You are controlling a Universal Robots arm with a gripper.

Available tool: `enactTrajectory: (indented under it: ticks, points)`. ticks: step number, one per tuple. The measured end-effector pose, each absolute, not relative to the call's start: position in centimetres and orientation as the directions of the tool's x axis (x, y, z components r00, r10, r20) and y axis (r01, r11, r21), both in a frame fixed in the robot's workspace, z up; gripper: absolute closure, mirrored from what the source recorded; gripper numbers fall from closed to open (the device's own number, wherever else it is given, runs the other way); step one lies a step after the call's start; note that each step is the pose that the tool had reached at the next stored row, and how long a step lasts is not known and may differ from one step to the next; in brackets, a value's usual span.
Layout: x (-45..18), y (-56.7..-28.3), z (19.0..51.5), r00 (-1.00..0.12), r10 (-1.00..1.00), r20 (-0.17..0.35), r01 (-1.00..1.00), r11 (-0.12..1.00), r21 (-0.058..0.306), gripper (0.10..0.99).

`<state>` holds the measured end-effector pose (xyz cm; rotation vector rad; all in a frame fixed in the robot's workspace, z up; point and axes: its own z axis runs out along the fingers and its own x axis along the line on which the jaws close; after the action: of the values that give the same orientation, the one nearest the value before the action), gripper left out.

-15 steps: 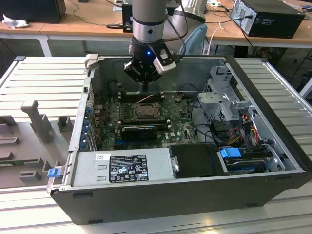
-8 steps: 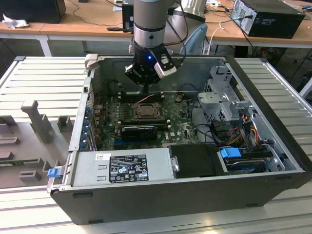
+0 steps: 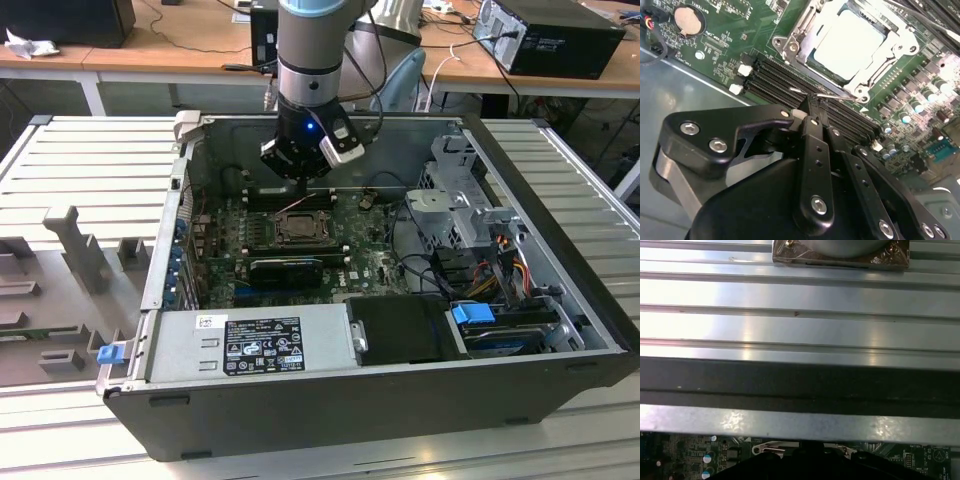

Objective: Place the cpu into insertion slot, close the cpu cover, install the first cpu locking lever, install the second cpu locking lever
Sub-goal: 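Install the first cpu locking lever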

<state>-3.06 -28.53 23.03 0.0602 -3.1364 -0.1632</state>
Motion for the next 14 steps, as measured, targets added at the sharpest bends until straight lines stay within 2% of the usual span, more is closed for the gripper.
enactTrajectory:
  ticks: [14]
  points:
    - [-2.3, -28.6, 21.6, -0.999, -0.045, -0.002, -0.045, 0.994, 0.103, 0.980]
